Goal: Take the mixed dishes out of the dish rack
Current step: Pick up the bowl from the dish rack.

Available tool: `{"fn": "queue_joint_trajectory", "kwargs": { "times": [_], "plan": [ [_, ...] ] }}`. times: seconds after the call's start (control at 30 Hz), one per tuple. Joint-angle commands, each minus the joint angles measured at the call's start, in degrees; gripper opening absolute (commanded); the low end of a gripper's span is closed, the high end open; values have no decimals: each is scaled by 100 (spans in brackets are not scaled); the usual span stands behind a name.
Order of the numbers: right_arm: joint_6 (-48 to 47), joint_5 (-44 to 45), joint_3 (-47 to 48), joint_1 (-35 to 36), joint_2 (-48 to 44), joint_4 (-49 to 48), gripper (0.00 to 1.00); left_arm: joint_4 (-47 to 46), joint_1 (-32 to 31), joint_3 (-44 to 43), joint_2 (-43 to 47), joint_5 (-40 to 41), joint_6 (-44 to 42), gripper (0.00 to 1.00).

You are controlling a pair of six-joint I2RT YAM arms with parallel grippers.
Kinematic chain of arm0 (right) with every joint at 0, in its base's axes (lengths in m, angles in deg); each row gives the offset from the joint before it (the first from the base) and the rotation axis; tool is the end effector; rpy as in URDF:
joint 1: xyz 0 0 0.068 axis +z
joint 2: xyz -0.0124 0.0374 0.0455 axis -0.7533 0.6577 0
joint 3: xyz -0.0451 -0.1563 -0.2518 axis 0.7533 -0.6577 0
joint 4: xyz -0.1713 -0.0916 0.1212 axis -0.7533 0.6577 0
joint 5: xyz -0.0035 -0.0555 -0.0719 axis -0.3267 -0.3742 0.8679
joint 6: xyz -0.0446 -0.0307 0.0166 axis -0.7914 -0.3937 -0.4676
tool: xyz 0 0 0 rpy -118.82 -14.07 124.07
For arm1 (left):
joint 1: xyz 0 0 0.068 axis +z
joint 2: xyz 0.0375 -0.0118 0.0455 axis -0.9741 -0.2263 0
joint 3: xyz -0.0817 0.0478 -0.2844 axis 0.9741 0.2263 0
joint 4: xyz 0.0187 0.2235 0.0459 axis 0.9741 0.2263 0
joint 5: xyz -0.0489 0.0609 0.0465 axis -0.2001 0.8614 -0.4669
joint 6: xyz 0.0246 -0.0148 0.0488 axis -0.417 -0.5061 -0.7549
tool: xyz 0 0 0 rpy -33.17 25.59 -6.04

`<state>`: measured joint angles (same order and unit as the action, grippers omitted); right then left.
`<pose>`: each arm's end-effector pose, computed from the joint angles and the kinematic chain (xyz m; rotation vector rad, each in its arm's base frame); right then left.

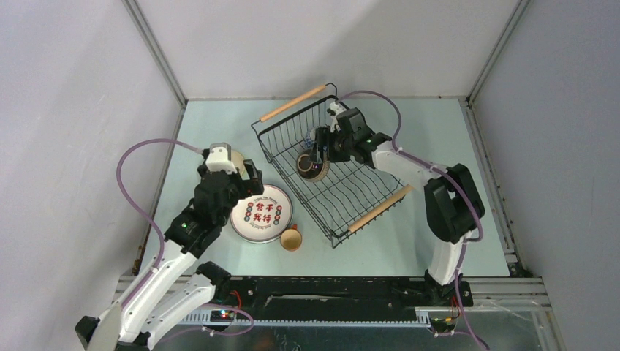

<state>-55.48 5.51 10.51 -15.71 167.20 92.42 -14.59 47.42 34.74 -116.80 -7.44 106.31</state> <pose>0.3376 0.2324 0.2811 -0.2164 2.3695 0.8373 0.1029 -0.0397 0.3252 -0.1210 1.8754 -0.1927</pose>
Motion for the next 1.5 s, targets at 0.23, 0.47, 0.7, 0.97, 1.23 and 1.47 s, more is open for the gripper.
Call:
{"fn": "queue_joint_trajectory", "kwargs": {
  "times": [0.23,0.47,0.7,0.97,1.23,1.47],
  "plan": [
    [-2843,1636,-33,853,-1469,455,0,627,69,-430,57,-530,909,99],
    [-4843,3423,-540,1846,-2018,15,0,949,224,-861,-293,-1098,1157,100],
    [-6517,4760,-1056,2641,-2269,-1088,0,1274,503,-1501,-524,-1624,1278,100],
    [-8245,5538,-1643,3350,-2330,-2798,0,1656,729,-2211,-824,-1744,1405,100],
    [-10451,5923,-2461,3889,-1917,-6017,7,2011,947,-2861,-1293,-2298,1606,100],
    [-11883,5945,-2566,4115,-1274,-7679,8,2049,1065,-3092,-1611,-2997,1833,99]
  ]
}}
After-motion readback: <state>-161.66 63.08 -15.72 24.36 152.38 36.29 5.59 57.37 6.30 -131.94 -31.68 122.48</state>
